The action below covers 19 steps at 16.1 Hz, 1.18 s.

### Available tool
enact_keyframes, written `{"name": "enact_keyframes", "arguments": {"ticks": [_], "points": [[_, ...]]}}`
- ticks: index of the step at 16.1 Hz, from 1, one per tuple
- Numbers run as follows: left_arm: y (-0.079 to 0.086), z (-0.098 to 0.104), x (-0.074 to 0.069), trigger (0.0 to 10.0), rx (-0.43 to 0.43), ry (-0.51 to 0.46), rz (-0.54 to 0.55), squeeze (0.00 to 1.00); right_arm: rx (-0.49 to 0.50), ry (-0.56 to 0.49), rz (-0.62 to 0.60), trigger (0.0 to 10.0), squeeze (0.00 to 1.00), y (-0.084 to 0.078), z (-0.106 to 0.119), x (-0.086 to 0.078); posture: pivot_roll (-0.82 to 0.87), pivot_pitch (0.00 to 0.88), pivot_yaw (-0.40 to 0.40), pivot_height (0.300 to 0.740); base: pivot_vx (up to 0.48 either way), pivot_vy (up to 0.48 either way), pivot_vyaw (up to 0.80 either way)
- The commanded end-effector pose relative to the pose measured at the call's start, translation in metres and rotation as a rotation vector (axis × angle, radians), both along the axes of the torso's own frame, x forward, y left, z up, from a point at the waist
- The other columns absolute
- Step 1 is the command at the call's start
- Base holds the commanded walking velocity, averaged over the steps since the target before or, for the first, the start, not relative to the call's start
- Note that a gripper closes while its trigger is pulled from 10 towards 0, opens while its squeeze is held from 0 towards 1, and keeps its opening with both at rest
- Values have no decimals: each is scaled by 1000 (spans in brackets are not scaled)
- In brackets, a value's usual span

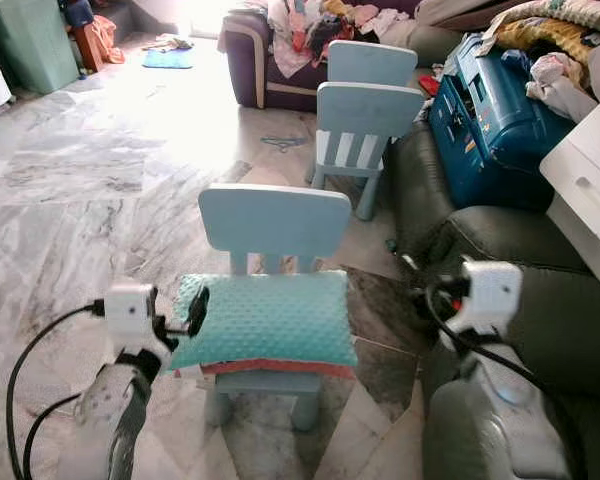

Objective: Move the pillow to the sofa

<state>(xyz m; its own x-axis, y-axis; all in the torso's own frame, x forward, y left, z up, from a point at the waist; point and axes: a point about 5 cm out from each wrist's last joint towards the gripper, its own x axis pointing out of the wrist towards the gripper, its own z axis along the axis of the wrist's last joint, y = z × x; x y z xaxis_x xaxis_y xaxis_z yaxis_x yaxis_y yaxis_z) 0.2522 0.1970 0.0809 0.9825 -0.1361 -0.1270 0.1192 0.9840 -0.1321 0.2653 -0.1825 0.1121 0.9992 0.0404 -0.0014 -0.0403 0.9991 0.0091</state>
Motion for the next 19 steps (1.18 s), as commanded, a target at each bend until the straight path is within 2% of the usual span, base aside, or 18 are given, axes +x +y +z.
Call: {"name": "enact_keyframes", "arguments": {"ticks": [1, 3, 8, 11, 19], "points": [[-3, 5, 1, 10000, 15, -24, -28, 0, -5, -1, -6, 10000, 0, -2, 0, -2, -52, 65, -42, 740, 0, 0, 0], [-6, 7, 3, 10000, 15, -33, -38, 0, -5, 6, -2, 10000, 0, -1, -1, -2, -54, 65, -45, 740, 0, 0, 0], [-8, 10, 6, 10000, 7, -44, -39, 0, 1, 4, 10, 10000, 0, 2, 0, 2, -51, 68, -48, 740, 0, 0, -749], [0, 12, 8, 10000, -2, -43, 11, 0, 4, 6, 23, 10000, 0, 6, -1, 2, -43, 70, -49, 740, 0, 0, 0], [-8, 17, 11, 10000, -1, -73, -41, 0, 6, 3, 35, 10000, 0, 8, -1, 3, -45, 67, -47, 740, 0, 0, 0]]}}
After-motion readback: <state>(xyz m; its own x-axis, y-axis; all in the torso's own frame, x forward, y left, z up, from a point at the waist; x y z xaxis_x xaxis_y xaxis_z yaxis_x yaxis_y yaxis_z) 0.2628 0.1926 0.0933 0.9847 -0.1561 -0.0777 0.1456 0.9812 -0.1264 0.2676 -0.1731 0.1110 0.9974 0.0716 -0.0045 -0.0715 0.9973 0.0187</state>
